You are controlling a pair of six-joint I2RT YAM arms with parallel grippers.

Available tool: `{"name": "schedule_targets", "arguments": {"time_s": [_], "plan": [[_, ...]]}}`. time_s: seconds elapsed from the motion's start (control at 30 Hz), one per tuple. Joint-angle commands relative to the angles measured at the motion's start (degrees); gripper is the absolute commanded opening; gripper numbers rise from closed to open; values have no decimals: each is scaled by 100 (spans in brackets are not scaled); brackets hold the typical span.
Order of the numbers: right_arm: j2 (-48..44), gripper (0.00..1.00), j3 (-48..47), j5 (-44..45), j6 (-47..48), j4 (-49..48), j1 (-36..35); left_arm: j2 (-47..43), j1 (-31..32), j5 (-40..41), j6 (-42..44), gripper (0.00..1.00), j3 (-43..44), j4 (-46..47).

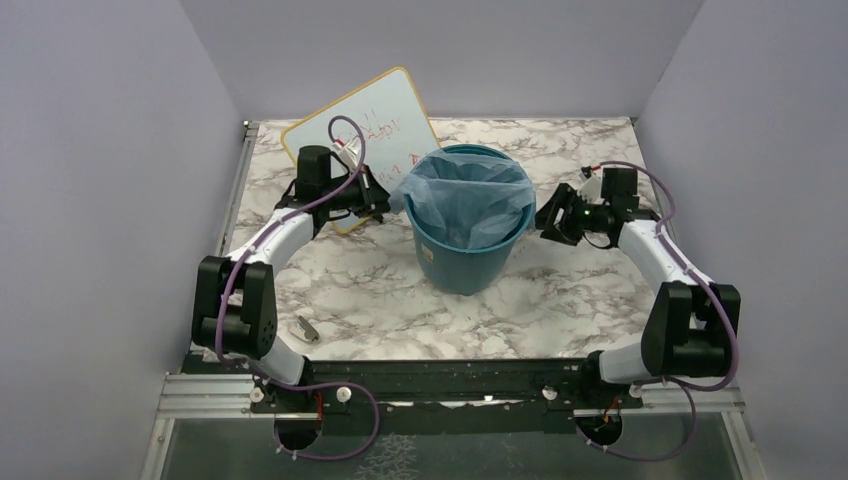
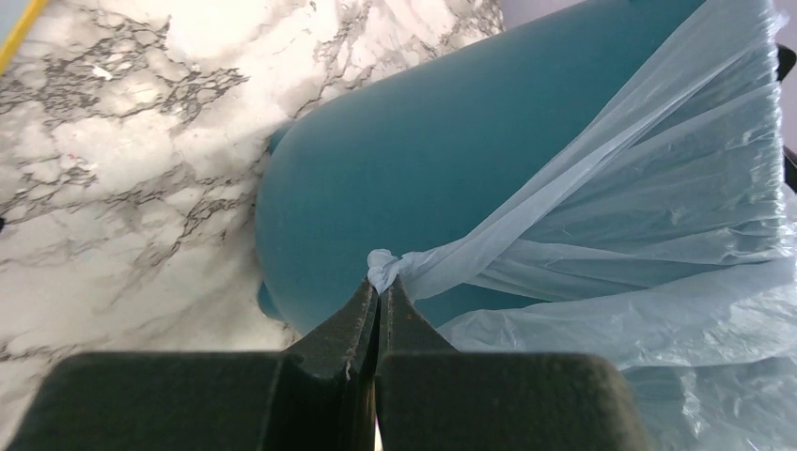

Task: Put the trash bags into the trash bin
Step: Place the trash bag in the trash bin.

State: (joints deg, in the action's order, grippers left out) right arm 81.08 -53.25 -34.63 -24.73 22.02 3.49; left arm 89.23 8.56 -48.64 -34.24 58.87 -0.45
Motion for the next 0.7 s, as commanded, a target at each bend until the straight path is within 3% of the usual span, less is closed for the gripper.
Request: {"name": "schedule_targets", "arguments": {"time_s": [0.0,0.27,0.37,0.57,0.67], "plan": [[161,63,277,-124,28,11,12,232,174,128,86,0,-254,214],[145,69,181,378,410,546,11,355,422,432,75,0,-377,263],[-372,70,364,925,181,395,11,220,427,390,-11,0,-390,406],[-1490,77,-662,3064,82,506,10,-1,431,547,217,0,211,-50],[-1395,79,-1369,2837,245,481,19,-168,427,652,337,0,408,-233]]}}
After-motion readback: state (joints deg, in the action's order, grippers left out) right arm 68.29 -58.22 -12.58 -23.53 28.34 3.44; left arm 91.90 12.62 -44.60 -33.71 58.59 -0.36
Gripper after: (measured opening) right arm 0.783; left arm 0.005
